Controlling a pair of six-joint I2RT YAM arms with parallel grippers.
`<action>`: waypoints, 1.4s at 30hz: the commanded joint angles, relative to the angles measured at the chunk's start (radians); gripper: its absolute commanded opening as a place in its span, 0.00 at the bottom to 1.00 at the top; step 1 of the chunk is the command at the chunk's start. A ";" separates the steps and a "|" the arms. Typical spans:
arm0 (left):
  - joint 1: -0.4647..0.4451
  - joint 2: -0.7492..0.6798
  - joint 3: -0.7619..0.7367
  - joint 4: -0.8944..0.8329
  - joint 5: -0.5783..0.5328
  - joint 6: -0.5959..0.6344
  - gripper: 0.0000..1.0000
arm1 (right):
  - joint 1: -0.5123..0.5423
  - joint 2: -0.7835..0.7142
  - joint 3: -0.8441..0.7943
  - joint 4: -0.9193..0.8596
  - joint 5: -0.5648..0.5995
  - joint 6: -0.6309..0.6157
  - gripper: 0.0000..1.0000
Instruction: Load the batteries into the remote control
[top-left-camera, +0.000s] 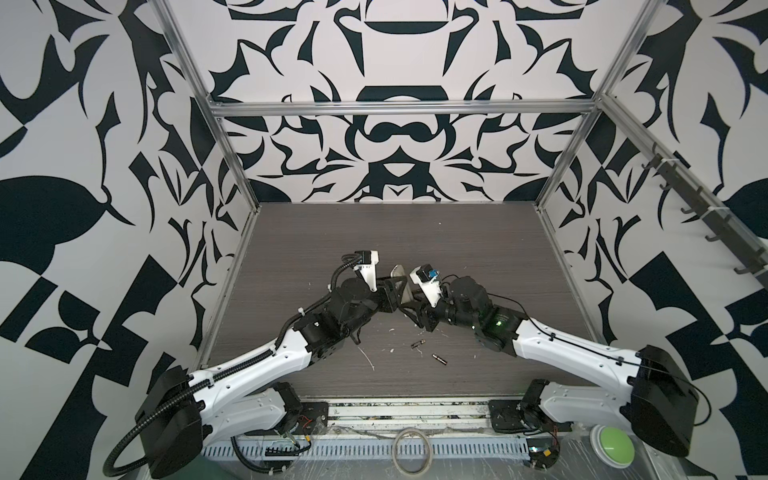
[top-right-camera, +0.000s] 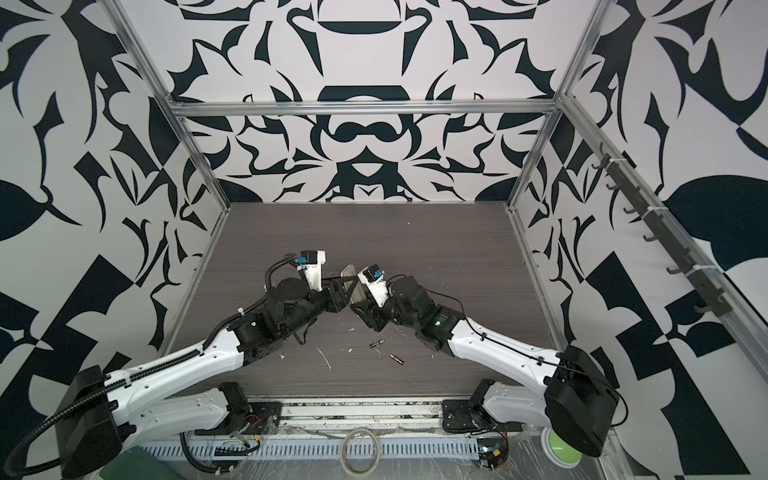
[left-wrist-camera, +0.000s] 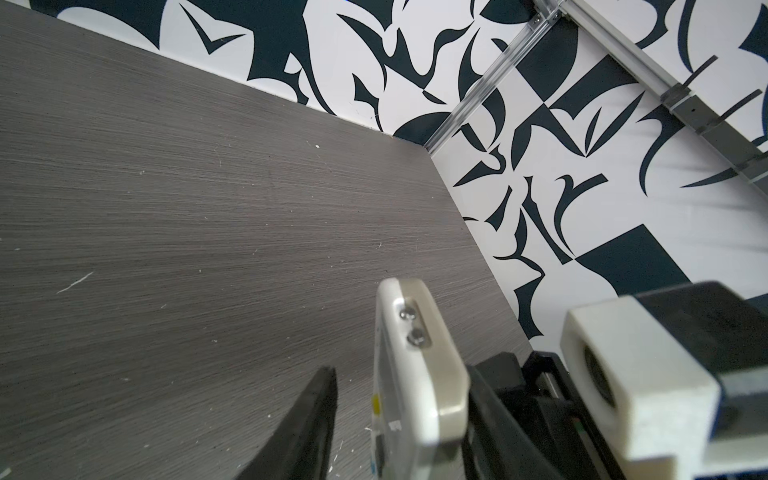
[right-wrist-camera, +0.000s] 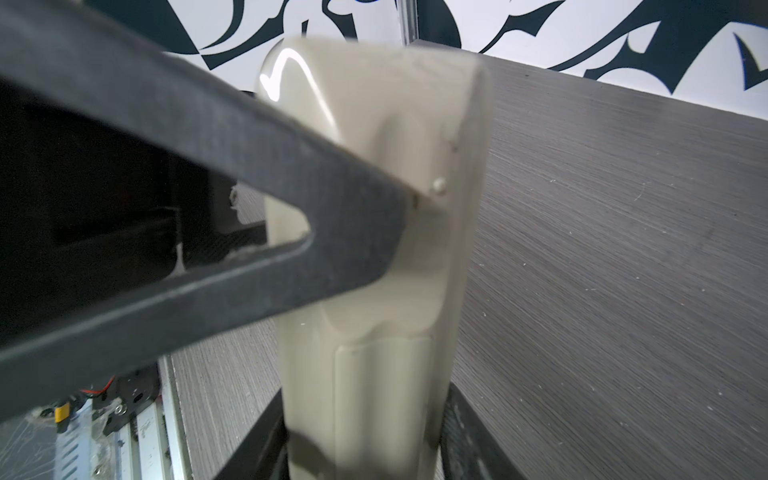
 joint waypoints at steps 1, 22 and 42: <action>0.001 0.008 0.028 0.013 -0.050 -0.004 0.49 | 0.005 -0.005 0.046 0.028 0.028 -0.007 0.00; 0.001 0.043 0.022 0.039 -0.050 -0.008 0.21 | 0.015 0.007 0.043 0.029 0.011 -0.002 0.00; 0.024 -0.117 0.047 -0.228 -0.015 0.063 0.00 | 0.019 -0.119 0.000 0.009 -0.157 -0.070 0.72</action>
